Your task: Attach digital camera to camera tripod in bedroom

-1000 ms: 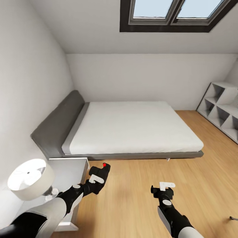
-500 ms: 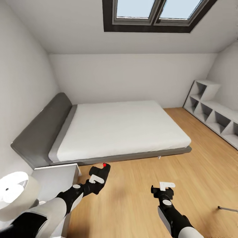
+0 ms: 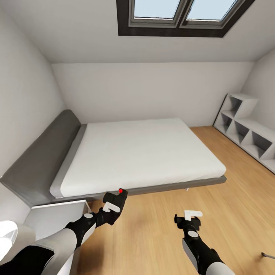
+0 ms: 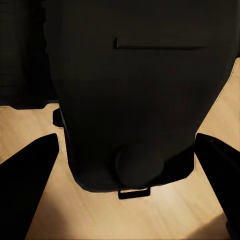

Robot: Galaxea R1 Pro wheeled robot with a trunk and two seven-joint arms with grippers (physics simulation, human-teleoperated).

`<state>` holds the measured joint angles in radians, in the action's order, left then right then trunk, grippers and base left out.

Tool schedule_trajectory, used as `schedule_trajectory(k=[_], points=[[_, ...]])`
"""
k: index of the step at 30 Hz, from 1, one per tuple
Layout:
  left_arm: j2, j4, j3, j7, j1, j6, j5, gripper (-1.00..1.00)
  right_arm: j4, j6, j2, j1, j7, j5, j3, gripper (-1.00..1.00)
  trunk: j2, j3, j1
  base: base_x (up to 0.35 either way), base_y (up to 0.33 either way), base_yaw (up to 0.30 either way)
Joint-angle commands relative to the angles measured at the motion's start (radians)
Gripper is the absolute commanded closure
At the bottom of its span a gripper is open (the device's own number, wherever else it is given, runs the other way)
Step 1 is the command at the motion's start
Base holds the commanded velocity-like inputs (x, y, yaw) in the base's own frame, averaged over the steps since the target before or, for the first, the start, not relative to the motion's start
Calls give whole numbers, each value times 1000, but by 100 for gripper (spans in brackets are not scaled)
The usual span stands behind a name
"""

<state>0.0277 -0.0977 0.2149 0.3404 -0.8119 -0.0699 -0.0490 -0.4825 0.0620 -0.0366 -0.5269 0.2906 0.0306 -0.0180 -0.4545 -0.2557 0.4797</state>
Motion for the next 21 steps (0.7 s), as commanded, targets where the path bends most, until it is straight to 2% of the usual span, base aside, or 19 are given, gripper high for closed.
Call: schedule_trajectory(k=[1,5,11,21], points=[[0,1,3,0,-1,-7,-5,100,1,2,0,-1,5,3,-2,-100,-2,-2,1,335,94,0],[0,1,3,0,-1,-7,-5,100,1,1,0,-1,5,3,-2,-100,-2,-2,1,300,98,0],[1,1,3,0,-1,-7,-5,100,1,1,1,-1,5,2,-2,-100,-2,-2,1,107,22,-63],[3,3,4,0,0,-8,-5,100,1,1,0,-1,5,3,-2,-100,-2,-2,1,218,2,-40]])
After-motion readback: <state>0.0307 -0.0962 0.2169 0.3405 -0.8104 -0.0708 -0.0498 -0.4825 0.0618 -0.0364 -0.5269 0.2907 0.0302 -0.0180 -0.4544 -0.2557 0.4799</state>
